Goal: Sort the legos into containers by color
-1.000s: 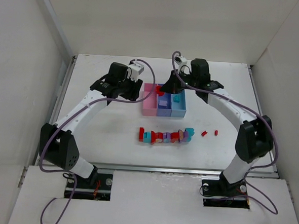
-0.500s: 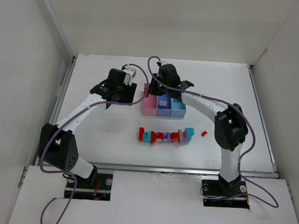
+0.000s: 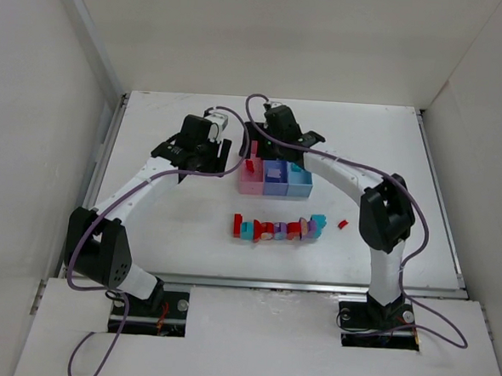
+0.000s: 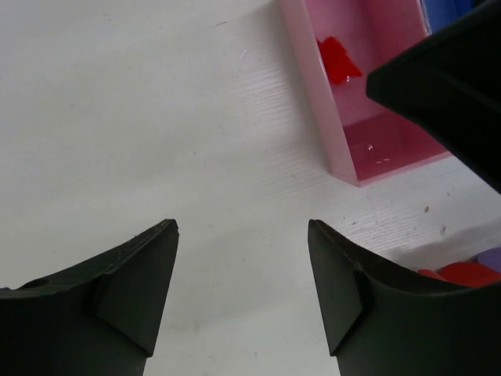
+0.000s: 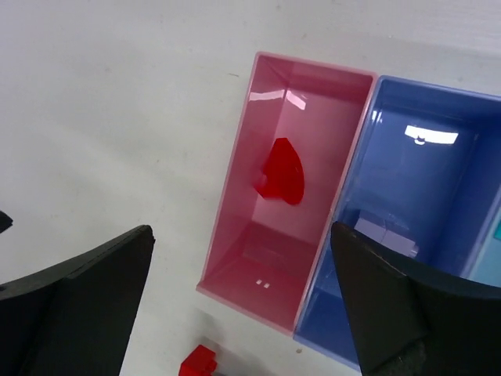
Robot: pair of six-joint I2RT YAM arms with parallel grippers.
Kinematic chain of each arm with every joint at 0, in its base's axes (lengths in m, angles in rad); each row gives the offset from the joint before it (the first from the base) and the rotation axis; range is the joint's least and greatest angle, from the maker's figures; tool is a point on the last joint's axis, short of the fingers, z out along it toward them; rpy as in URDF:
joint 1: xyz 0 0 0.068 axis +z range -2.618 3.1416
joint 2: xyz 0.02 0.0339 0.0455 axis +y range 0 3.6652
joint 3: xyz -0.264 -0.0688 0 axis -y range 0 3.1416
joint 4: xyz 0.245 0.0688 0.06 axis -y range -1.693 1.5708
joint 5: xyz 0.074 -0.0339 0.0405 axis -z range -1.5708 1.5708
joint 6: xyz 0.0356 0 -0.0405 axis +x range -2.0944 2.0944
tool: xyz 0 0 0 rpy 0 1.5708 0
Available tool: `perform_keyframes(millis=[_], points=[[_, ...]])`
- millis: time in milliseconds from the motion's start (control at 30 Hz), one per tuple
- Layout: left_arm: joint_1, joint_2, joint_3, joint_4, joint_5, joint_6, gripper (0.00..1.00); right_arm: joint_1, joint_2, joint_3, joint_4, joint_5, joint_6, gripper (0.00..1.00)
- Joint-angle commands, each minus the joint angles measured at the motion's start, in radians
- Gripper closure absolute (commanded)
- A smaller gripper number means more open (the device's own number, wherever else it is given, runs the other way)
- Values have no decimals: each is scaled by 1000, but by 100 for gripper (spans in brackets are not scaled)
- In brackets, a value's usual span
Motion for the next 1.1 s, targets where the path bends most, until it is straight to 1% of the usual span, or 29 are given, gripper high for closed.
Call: perform_keyframes(millis=[0, 67, 100, 167, 200, 233, 300, 333, 367, 400, 433, 467, 533, 567, 633, 733, 900, 1033, 1067], points=[[1, -45, 30, 27, -26, -1, 36, -2, -103, 70, -70, 59, -51, 0], [1, -45, 30, 27, -26, -1, 36, -31, -156, 61, -104, 70, -51, 0], [1, -45, 30, 27, -26, -1, 36, -75, -188, 47, -132, 80, -51, 0], [1, -45, 30, 27, -26, -1, 36, -131, -294, -28, -175, 112, -41, 0], [1, -45, 30, 27, -26, -1, 36, -190, -329, -61, -201, 164, -41, 2], [1, -45, 30, 38, -26, -10, 36, -224, -395, -144, -260, 189, -41, 4], [1, -45, 21, 38, -26, -10, 36, -298, -452, -241, -322, 252, -30, 5], [1, -45, 21, 38, -26, -10, 36, -383, -476, -296, -365, 242, -18, 10], [1, -45, 21, 48, -26, -10, 36, -439, -524, -406, -379, 213, -18, 14], [1, -45, 21, 48, -26, -10, 36, -492, -545, -459, -379, 174, -18, 17], [1, -45, 10, 48, -26, -10, 36, -578, -565, -508, -388, 104, -28, 21], [1, -45, 1, 58, -26, -10, 36, -606, -591, -590, -388, 84, -37, 27], [1, -45, 1, 67, -17, -10, 36, -620, -592, -641, -388, 83, -47, 34], [1, -45, 1, 67, -17, -10, 36, -620, -592, -658, -388, 96, -47, 40], [1, -45, 1, 67, -7, -10, 36, -629, -523, -681, -388, 108, -47, 45], [1, -36, 10, 67, 5, -1, 36, -642, -439, -669, -407, 99, -65, 45], [1, -36, 22, 67, 5, 9, 36, -642, -429, -688, -358, 165, -65, 45], [1, -36, 13, 67, 5, 9, 37, -642, -371, -697, -329, 150, -94, 45], [1, -36, 13, 67, 5, 9, 37, -642, -362, -697, -329, 139, -94, 47]])
